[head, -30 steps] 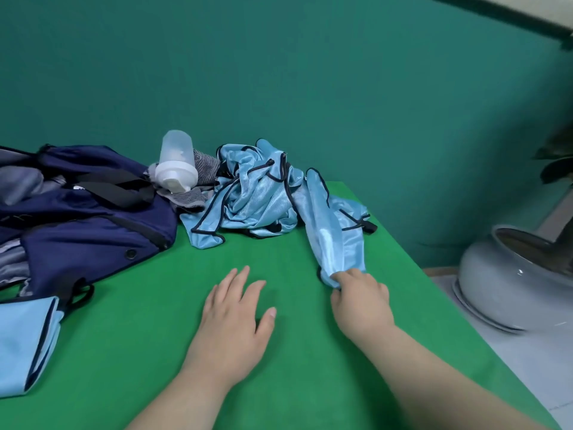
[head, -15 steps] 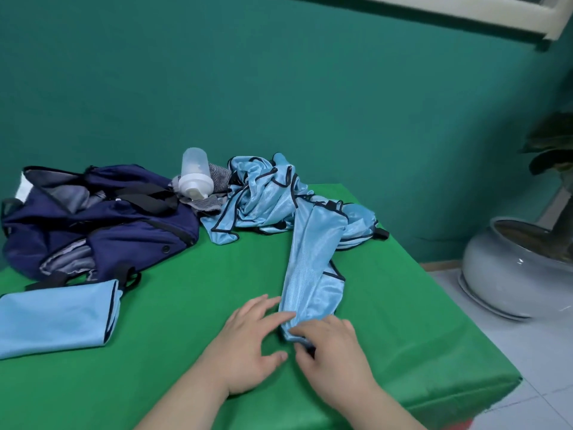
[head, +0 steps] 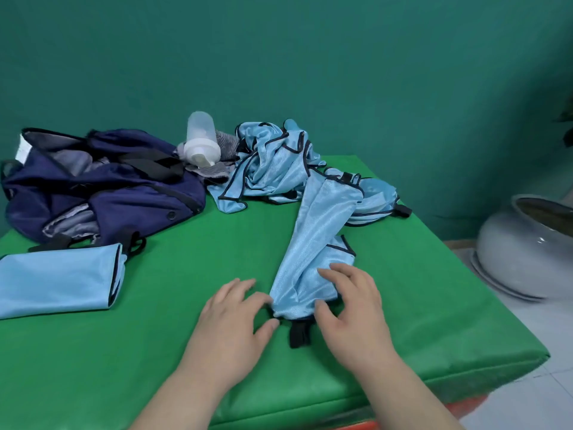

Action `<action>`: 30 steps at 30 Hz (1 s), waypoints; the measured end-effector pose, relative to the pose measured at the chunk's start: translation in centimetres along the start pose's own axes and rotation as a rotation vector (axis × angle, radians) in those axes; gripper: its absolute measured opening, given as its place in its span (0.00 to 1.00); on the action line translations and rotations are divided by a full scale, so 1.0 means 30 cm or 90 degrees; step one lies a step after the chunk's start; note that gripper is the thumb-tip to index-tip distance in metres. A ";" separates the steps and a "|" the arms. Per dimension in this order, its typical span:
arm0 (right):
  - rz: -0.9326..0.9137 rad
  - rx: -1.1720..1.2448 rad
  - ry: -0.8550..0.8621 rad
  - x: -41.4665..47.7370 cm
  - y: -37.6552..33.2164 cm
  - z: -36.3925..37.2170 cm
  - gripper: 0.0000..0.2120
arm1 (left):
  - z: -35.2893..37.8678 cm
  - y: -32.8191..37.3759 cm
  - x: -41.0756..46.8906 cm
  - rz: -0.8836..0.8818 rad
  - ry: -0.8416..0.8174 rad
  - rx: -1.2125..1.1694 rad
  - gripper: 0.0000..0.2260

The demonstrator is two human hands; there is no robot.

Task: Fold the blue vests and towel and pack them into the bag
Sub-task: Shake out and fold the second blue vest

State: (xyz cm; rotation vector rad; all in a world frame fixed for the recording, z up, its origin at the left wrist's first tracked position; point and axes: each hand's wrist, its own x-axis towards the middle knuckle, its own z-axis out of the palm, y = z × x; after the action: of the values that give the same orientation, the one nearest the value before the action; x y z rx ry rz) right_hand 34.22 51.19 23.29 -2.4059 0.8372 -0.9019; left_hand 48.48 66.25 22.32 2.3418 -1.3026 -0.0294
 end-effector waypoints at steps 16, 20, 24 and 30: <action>-0.001 -0.018 -0.062 0.074 -0.004 0.024 0.20 | -0.095 -0.019 0.103 0.023 0.001 -0.056 0.05; -0.030 -0.014 -0.047 0.071 0.004 0.030 0.20 | -0.181 -0.087 0.080 -0.056 0.022 -0.065 0.07; -0.018 0.003 -0.053 0.069 -0.013 0.039 0.21 | -0.250 -0.145 0.030 -0.092 0.016 -0.052 0.06; -0.019 -0.021 -0.167 0.049 -0.070 0.062 0.25 | -0.298 -0.214 -0.052 -0.096 0.003 -0.056 0.13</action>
State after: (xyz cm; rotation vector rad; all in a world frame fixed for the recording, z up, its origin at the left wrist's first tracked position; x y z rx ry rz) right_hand 37.21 52.07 23.85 -2.5008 0.7223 -0.5701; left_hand 54.84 73.76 27.45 2.3584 -1.0988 -0.1262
